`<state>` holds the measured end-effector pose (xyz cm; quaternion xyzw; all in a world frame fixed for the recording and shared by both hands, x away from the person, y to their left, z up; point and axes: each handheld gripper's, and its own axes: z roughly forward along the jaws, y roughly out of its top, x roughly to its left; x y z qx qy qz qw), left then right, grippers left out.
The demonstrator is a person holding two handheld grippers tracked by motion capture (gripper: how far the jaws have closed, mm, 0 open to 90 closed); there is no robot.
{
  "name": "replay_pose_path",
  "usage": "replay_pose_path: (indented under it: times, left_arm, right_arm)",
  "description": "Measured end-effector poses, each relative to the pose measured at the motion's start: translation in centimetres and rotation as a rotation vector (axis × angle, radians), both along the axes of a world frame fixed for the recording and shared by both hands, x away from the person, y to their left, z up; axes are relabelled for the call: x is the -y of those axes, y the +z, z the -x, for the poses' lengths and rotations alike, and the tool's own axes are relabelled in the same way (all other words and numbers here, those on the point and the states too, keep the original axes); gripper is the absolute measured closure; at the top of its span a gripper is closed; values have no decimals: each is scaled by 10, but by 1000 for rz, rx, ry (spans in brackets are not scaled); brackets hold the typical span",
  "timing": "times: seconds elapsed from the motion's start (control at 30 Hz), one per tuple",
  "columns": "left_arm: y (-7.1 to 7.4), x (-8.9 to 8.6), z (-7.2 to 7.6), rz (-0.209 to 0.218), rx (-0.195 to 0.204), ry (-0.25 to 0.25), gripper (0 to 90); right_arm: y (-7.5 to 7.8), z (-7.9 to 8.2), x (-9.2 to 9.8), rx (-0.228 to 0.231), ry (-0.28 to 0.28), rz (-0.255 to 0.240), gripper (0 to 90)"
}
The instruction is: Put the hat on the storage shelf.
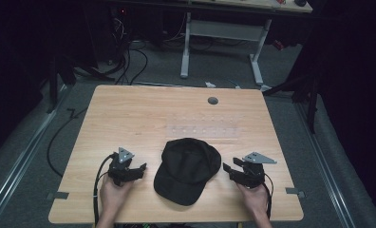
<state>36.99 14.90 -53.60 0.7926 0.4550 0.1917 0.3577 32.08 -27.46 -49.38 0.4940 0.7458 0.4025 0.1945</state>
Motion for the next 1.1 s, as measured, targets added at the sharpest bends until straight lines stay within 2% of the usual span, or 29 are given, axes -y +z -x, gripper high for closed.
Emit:
replay_pose_path:
  times: [0.3,0.77,1.1]
  left_arm:
    - [0,0,0,-1,0,0,277]
    - [0,0,0,-1,0,0,278]
    - [0,0,0,-2,1,-1,277]
  right_arm:
    - [14,0,-12,19,43,-12,465]
    - [28,-7,-33,31,100,-20,426]
    - [31,-15,-47,40,129,-13,421]
